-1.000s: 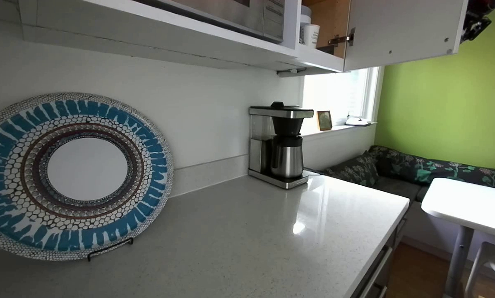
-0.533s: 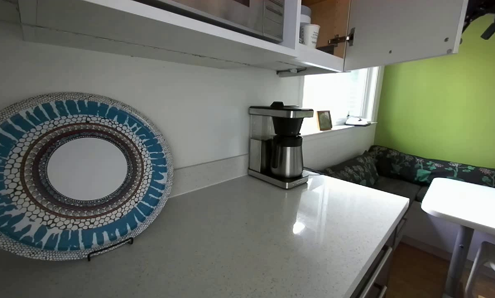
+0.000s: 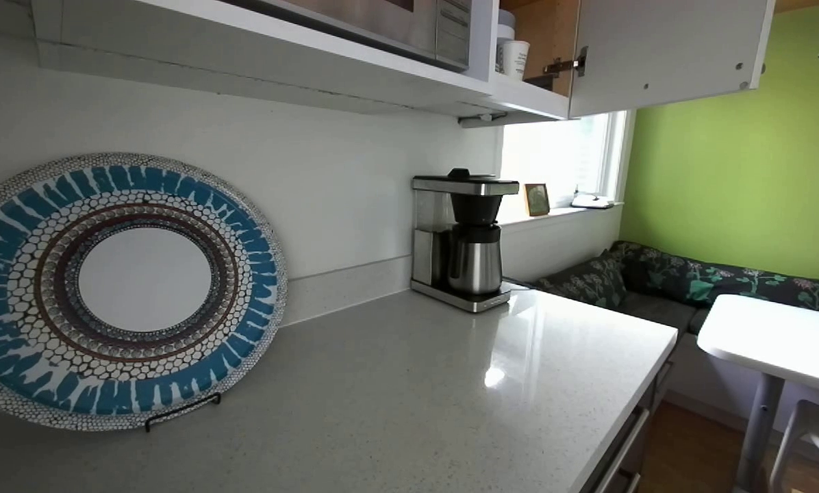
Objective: Open the top cupboard door and remove the cup and put it on top of the kitchen countertop
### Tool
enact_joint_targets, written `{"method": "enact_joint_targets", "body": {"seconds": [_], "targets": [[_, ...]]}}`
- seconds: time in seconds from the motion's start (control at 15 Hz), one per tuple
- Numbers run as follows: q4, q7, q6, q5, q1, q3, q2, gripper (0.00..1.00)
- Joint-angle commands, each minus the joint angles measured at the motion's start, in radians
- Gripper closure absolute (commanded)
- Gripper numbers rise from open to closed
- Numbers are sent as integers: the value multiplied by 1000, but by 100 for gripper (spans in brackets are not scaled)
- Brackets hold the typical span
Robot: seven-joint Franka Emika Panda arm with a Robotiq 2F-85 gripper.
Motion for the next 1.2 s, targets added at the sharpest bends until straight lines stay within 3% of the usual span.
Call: {"method": "enact_joint_targets", "body": {"seconds": [0.0, 0.2, 0.53, 0.73, 1.13], "targets": [[-36, 37, -90, -42, 35, 52, -53, 0], [-36, 119, -174, -5, 55, 102, -52, 0], [-43, 407, -228, 147, 71, 182, -40, 0], [-68, 602, -145, 254, 59, 234, -37, 0], [-148, 816, 276, 268, 55, 337, 2, 0]]}}
